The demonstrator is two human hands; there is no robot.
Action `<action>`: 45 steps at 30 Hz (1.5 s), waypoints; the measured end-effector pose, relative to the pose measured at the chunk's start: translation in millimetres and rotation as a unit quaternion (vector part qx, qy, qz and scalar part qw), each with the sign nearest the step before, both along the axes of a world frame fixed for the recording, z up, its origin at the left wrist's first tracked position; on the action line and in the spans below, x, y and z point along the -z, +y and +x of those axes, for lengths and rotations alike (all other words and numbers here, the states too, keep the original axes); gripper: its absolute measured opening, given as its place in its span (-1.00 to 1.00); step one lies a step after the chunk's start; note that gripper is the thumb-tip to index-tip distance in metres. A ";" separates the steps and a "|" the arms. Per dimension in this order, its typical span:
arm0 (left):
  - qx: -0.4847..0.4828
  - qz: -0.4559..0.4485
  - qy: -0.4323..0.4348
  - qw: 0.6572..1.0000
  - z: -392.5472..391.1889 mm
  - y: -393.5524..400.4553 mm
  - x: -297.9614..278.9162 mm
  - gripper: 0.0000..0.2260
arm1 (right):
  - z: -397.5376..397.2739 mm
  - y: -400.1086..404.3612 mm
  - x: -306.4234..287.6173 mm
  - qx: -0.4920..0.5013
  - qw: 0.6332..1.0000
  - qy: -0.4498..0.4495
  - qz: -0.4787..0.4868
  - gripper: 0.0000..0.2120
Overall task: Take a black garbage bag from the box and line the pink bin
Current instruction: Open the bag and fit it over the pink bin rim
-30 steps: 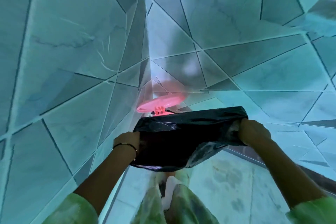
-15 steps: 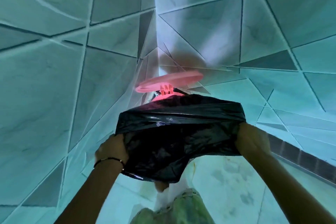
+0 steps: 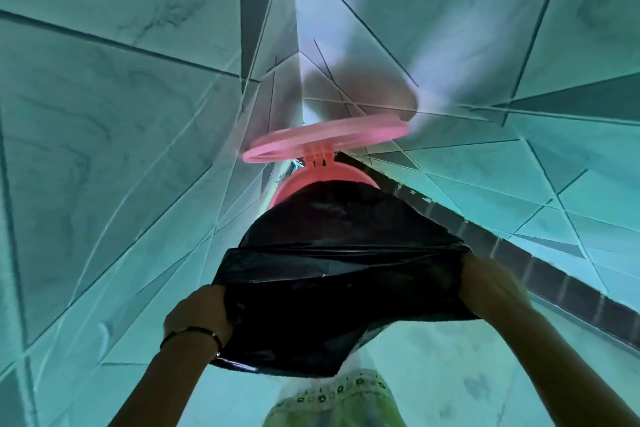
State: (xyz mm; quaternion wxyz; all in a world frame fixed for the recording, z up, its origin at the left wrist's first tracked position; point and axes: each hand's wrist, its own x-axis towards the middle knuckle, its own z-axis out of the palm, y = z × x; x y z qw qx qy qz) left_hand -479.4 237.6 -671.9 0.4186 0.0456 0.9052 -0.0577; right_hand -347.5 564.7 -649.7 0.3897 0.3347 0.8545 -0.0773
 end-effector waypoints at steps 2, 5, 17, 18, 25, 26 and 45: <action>-0.015 0.006 0.010 1.000 -6.2 4.8 5.7 -0.66 | -4.4 8.4 12.0 0.009 1.000 0.000 0.000 -0.77; -0.040 0.013 0.028 0.999 -17.2 16.2 16.2 -0.64 | -17.9 12.5 24.4 0.001 1.000 0.005 -0.015 -0.81; -0.018 -0.028 -0.018 0.999 -31.3 33.1 88.2 -0.62 | -51.0 14.6 96.2 -0.049 0.998 0.012 -0.022 -0.75; -0.013 -0.037 -0.027 0.999 -26.6 30.1 93.6 -0.65 | -47.2 14.3 101.4 -0.051 0.998 -0.002 -0.019 -0.75; -0.054 0.010 -0.003 0.998 -23.4 29.6 117.9 -0.61 | -54.1 21.2 124.9 -0.005 0.996 0.078 -0.030 -0.81; -0.063 0.034 0.016 0.997 -27.3 33.1 118.7 -0.56 | -60.1 21.7 126.5 0.014 0.993 0.116 -0.034 -0.81; -0.225 0.120 0.051 0.966 -37.5 37.8 165.9 -0.58 | -76.9 45.5 172.2 -0.093 0.983 0.143 -0.070 -0.76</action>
